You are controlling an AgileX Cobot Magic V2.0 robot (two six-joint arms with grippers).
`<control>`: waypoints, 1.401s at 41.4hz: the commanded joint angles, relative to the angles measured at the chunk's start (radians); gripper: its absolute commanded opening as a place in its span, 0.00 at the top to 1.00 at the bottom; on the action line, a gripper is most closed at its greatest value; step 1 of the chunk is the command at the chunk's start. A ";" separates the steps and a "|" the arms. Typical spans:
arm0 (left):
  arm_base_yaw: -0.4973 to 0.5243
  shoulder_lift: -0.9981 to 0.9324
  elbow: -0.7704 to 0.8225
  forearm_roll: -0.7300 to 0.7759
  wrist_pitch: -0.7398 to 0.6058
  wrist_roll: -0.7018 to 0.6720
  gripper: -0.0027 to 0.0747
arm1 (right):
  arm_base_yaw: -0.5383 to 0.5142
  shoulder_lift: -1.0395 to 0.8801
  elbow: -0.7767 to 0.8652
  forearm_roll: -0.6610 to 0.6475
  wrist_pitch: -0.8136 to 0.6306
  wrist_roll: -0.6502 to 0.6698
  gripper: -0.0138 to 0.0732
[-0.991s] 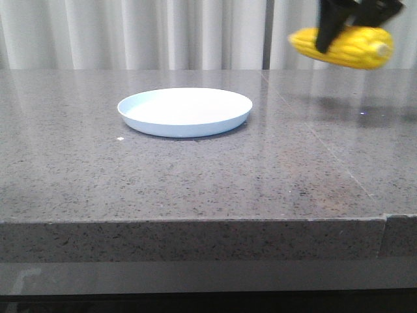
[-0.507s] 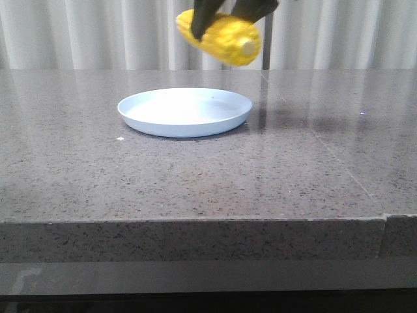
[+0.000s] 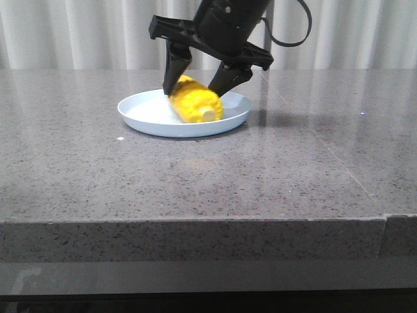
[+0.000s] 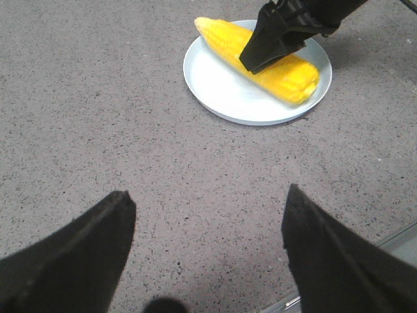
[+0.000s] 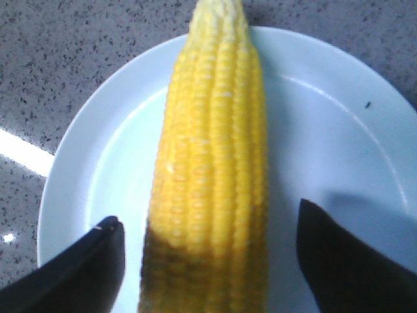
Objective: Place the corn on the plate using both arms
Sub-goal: 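Lower the corn onto the plate and open the right gripper, then raise the right gripper away from the plate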
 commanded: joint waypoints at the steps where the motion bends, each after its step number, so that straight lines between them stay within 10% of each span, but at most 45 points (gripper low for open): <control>1: -0.008 -0.003 -0.025 -0.004 -0.077 -0.007 0.36 | -0.001 -0.081 -0.034 0.018 -0.053 -0.016 0.11; 18: -0.008 -0.003 -0.025 -0.004 -0.077 -0.007 0.36 | -0.001 -0.419 0.062 -0.178 0.069 -0.115 0.11; 58: -0.008 -0.003 -0.025 -0.004 -0.079 -0.007 0.38 | -0.002 -1.492 0.861 -0.264 0.127 -0.115 0.11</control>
